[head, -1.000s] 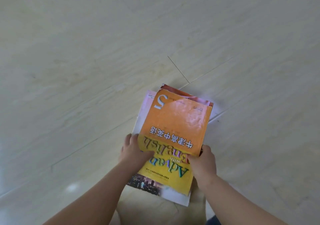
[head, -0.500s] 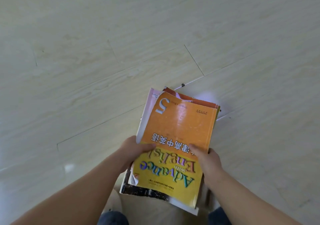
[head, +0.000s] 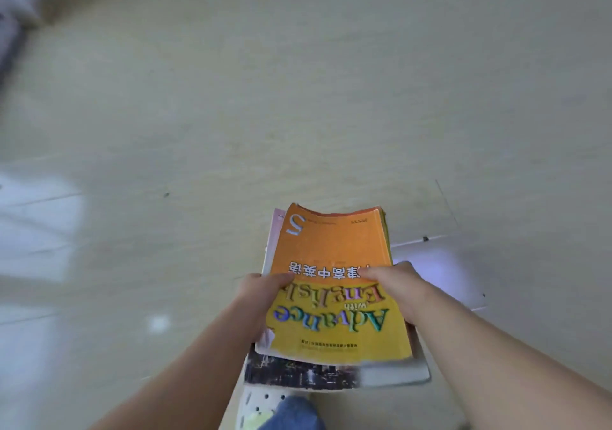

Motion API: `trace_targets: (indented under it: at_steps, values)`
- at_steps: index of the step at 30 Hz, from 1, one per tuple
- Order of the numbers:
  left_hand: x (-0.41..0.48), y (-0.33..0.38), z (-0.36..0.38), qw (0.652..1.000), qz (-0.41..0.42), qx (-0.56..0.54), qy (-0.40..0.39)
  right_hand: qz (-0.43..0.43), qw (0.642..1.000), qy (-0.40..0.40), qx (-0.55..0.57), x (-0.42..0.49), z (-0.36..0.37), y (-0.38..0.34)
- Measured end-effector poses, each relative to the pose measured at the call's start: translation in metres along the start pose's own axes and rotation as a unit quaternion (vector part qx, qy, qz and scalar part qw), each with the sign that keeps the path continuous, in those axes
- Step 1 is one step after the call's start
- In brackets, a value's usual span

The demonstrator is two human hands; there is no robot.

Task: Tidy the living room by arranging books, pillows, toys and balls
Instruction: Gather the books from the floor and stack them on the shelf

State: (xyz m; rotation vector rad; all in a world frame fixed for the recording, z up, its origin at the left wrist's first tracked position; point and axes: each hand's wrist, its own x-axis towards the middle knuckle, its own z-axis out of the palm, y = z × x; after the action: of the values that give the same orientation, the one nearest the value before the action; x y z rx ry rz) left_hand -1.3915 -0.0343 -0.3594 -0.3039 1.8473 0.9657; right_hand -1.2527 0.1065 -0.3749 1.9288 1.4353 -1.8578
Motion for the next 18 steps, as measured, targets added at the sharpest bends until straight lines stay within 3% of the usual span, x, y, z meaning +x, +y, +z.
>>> trace_targets:
  at_steps: [8, 18]
  values:
    - [-0.108, 0.02, -0.154, 0.988, 0.037, -0.117, 0.098, -0.119, 0.972, -0.133, -0.153, -0.137, 0.097, -0.097]
    - [-0.279, -0.049, -0.296, 0.947, 0.09, -0.211, 0.226, -0.194, 0.873, -0.388, -0.224, -0.327, 0.162, -0.1]
